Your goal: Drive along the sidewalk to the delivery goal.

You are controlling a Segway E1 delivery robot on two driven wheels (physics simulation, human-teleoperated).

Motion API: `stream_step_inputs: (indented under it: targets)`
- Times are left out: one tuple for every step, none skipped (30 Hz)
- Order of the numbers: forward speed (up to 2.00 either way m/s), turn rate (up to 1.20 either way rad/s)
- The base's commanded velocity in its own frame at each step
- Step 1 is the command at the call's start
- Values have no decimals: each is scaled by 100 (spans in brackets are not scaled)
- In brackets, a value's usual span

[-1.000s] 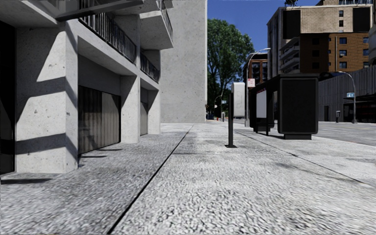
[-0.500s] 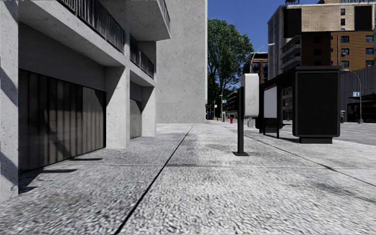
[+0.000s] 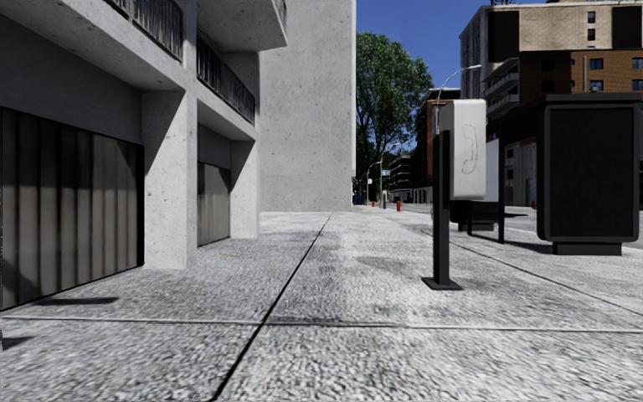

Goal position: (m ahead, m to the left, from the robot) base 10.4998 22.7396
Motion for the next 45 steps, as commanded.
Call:
stream_step_inputs:
  targets:
    - [200, 0]
    - [200, 0]
    - [200, 0]
    - [200, 0]
    - [200, 0]
    - [200, 0]
    - [200, 0]
    - [200, 0]
    - [200, 0]
    - [200, 0]
    - [200, 0]
    - [200, 0]
    - [200, 0]
    - [200, 0]
    - [200, 0]
    - [200, 0]
    - [200, 0]
    - [200, 0]
    - [200, 0]
    - [200, 0]
    - [200, 0]
    - [200, 0]
    - [200, 0]
    - [200, 0]
    - [200, 0]
    - [200, 0]
    - [200, 0]
    - [200, 0]
    - [200, 0]
    - [200, 0]
    - [200, 0]
    - [200, 0]
    - [200, 0]
    - [200, 0]
    - [200, 0]
    - [200, 0]
    - [200, 0]
    - [200, 0]
    - [200, 0]
    - [200, 0]
    - [200, 0]
    - [200, 0]
    - [200, 0]
    - [200, 0]
    - [200, 0]
